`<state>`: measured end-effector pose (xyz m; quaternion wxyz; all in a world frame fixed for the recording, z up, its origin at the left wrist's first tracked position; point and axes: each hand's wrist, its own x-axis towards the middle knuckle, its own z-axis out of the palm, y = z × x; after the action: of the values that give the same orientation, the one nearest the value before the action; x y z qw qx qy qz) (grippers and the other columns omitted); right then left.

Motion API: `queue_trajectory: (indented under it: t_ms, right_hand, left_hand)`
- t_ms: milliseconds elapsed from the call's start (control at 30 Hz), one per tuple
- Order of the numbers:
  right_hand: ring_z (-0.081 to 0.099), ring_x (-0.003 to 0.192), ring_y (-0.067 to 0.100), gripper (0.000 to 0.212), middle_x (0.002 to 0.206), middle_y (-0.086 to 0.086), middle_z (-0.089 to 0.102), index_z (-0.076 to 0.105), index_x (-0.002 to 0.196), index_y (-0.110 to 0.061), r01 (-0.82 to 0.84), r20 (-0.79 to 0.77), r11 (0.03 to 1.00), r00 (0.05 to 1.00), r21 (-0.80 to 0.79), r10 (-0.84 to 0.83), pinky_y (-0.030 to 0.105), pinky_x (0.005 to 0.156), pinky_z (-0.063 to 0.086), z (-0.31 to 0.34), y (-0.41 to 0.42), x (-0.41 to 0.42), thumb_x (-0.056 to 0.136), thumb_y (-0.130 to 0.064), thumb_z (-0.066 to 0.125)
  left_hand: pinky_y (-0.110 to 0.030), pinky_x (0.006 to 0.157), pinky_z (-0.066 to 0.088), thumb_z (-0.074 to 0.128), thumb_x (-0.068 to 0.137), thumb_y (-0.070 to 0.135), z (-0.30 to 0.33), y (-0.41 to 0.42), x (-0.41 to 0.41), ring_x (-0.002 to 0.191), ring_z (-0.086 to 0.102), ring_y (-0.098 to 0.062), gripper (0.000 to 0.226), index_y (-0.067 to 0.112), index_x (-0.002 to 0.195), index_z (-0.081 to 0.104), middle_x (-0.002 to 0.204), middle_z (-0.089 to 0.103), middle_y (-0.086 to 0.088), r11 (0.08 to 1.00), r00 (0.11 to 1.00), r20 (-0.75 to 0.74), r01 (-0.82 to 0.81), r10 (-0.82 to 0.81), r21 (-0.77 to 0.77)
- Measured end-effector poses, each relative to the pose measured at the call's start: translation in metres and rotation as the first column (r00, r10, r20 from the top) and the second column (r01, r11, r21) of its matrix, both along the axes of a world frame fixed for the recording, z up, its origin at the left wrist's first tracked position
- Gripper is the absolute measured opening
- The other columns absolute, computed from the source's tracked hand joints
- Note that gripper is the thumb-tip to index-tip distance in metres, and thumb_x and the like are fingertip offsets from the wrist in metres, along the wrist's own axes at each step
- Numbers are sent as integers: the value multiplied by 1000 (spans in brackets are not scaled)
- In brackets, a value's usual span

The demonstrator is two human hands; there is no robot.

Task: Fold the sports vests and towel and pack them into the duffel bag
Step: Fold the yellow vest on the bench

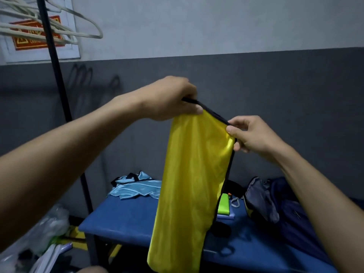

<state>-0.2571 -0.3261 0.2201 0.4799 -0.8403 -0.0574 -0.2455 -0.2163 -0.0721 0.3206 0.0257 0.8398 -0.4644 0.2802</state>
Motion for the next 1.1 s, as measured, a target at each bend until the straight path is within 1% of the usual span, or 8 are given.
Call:
queue_trajectory:
  t_ms: [200,267,400,500,667,800,967,1100]
  right_hand:
    - [74,60,23,19,79,7,60,56,90,-11,-2,-6,930,1000,368,4,23,41,52,-12,-7,-23,107,-10,48]
    - [71,54,18,21,76,6,62,54,87,-13,44,78,915,994,402,-82,23,42,53,0,-15,-33,107,-8,48]
    - [61,44,8,22,61,-5,63,55,85,-20,106,312,944,927,314,-208,22,43,52,63,-24,-32,104,-10,54]
    - [64,48,7,5,78,1,61,55,102,-17,108,363,985,920,134,-150,23,49,55,101,-14,-1,103,-15,59]
    - [67,52,9,9,76,4,65,61,107,-12,39,166,990,986,-139,-16,25,50,57,64,17,113,100,-9,63]
    - [61,48,3,16,75,6,62,61,107,-7,-66,-81,983,995,-171,53,17,47,49,-39,54,215,97,6,58]
    - [66,60,16,33,76,0,68,64,82,-25,-183,-323,969,939,-168,121,42,73,58,-175,126,315,93,6,62]
    - [58,54,-1,16,75,-4,65,71,101,-12,-201,-370,967,920,-154,132,6,56,43,-232,181,350,97,0,61]
  left_hand:
    - [-21,49,33,59,100,47,-20,-32,-14,54,48,-9,42,13,76,64,65,57,-2,978,964,-187,167,-189,-126]
    - [-22,51,46,60,102,41,-26,-46,-20,56,57,-10,41,5,84,68,69,61,-12,927,906,-272,248,-326,-283]
    - [-46,63,63,59,104,30,-28,-64,-19,61,63,-24,38,-5,89,61,71,51,-11,710,717,-335,311,-612,-631]
    - [-42,59,60,56,105,28,-28,-55,2,57,63,-26,30,5,86,59,71,54,-14,593,696,-264,282,-667,-754]
    - [-56,59,59,58,103,34,-82,-12,86,55,64,-25,40,-2,88,63,69,58,-11,617,819,-343,17,-459,-786]
    - [-49,62,59,61,99,38,-188,34,158,59,62,-23,41,1,83,61,69,57,-9,626,739,-589,-298,-326,-720]
    - [-51,65,60,63,100,35,-305,99,210,57,64,-22,36,7,78,65,65,62,-8,551,655,-753,-606,-64,-574]
    - [-41,64,48,61,100,35,-341,144,240,69,64,-29,34,12,75,63,66,65,-7,563,583,-775,-736,244,-376]
